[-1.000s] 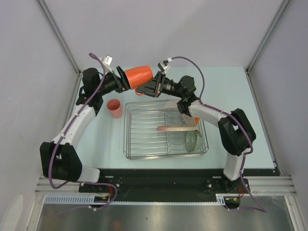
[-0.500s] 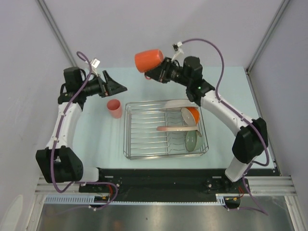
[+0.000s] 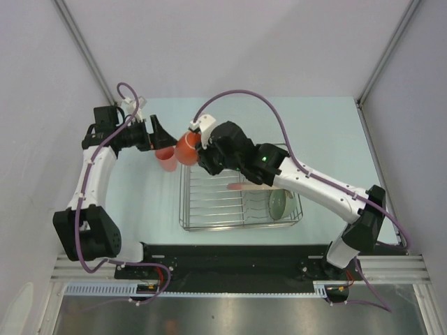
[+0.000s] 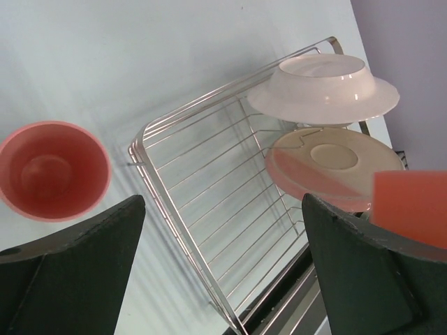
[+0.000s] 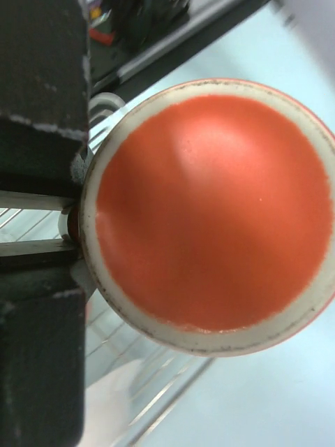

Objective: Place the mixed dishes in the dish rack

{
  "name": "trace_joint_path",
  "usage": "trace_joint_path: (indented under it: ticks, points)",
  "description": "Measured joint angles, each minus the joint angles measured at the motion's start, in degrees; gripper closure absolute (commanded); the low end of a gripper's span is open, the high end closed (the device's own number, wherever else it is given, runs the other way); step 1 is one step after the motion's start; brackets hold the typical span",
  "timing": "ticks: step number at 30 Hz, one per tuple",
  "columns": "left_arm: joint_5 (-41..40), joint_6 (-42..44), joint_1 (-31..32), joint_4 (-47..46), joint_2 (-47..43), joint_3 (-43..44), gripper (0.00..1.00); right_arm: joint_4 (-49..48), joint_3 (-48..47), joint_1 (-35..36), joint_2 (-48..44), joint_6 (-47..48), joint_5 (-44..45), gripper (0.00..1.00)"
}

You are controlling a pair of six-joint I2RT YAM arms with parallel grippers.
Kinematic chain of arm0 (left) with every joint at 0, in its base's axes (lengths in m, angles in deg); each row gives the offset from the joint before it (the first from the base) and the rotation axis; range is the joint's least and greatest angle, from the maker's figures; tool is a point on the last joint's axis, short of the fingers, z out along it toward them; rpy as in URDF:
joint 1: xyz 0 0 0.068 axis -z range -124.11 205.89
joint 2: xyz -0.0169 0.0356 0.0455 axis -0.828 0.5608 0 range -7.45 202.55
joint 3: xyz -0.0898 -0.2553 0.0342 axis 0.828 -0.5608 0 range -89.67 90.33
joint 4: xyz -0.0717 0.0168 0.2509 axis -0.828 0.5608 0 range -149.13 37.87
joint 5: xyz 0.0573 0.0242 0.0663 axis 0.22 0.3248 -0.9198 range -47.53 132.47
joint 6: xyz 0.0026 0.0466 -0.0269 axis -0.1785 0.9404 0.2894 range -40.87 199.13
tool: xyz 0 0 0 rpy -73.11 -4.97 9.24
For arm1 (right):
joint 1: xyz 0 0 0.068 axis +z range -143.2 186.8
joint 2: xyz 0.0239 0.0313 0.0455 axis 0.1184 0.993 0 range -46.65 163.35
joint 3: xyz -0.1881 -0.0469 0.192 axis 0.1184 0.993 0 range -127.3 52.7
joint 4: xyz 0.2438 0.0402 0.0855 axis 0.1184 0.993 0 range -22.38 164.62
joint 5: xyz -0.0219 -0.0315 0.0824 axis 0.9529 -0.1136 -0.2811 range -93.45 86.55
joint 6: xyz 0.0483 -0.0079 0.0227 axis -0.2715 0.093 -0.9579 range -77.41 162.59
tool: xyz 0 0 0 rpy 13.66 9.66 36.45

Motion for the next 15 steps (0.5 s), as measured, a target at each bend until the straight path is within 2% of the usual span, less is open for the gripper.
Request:
trace_joint_path:
  ticks: [6, 15]
  points:
    - [-2.47, 0.92, -0.87, -1.57, 1.33, 0.00, 0.00, 5.11, 2.95, 1.05, 1.53, 1.77, 4.33, 1.00]
    - [-6.56, 1.97, -1.31, -2.62, 8.59, 0.04, 0.00, 5.20, 2.29, 1.20, 9.51, 1.88, 5.03, 1.00]
